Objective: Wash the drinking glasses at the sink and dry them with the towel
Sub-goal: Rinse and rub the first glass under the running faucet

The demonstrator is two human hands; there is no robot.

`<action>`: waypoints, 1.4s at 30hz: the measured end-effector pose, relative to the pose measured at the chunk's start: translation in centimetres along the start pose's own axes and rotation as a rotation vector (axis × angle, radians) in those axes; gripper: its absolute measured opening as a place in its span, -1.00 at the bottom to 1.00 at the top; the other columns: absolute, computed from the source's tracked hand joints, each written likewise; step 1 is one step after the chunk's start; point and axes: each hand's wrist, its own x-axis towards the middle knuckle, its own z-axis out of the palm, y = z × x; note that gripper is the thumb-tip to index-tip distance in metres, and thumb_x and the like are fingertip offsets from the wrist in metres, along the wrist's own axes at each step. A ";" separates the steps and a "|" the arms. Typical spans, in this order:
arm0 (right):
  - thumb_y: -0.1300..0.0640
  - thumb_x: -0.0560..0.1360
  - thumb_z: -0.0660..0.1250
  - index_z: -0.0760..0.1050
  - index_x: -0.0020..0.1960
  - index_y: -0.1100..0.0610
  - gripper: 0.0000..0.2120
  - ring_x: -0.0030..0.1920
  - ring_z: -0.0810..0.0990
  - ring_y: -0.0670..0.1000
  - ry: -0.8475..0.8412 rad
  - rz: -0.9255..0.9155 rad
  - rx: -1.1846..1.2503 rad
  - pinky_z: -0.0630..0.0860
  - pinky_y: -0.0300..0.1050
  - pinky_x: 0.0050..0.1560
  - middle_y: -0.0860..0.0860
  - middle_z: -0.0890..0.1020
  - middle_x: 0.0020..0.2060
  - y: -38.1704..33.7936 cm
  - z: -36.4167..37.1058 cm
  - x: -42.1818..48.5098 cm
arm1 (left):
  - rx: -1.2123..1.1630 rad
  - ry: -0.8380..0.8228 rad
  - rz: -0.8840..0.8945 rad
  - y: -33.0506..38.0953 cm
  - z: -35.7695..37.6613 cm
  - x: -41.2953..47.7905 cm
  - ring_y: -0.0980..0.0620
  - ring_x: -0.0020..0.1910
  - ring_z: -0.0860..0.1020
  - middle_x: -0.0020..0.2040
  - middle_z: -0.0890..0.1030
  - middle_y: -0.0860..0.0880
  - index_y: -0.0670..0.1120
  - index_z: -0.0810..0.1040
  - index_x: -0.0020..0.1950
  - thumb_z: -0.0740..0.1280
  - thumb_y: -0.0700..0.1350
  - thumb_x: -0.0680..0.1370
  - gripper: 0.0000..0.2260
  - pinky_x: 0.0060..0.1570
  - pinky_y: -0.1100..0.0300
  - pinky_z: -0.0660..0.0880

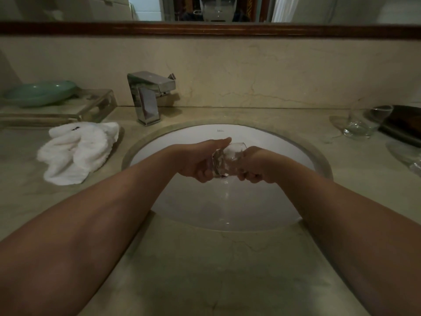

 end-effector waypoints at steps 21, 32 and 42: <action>0.04 0.65 0.28 0.51 -0.03 0.22 -0.76 -0.52 0.25 -0.08 -0.065 -0.032 0.242 0.18 -0.24 -0.50 0.06 0.47 -0.42 0.1 -0.4 0.3 | -0.001 0.137 -0.018 0.3 -0.1 0.0 0.05 -0.44 0.25 -0.36 0.52 -0.07 -0.13 0.52 -0.13 0.02 0.39 0.60 -0.38 -0.41 0.27 0.15; 0.11 0.58 0.39 0.58 0.03 0.20 -0.86 -0.48 0.27 -0.12 -0.130 -0.089 0.232 0.19 -0.26 -0.44 0.05 0.57 -0.32 -0.1 -1.2 -0.7 | -0.127 0.140 0.052 0.5 0.0 0.1 0.07 -0.43 0.15 -0.35 0.37 -0.03 -0.04 0.42 -0.22 0.13 0.25 0.61 -0.59 -0.36 0.21 0.01; 0.21 0.67 0.19 0.46 0.03 0.26 -0.87 -0.55 0.24 -0.09 -0.151 -0.044 0.318 0.13 -0.26 -0.53 0.07 0.47 -0.43 -0.2 -0.8 0.3 | 0.108 0.297 0.034 0.3 0.1 0.0 0.06 -0.47 0.18 -0.33 0.52 -0.09 -0.12 0.50 -0.28 -0.03 0.37 0.55 -0.37 -0.41 0.25 0.06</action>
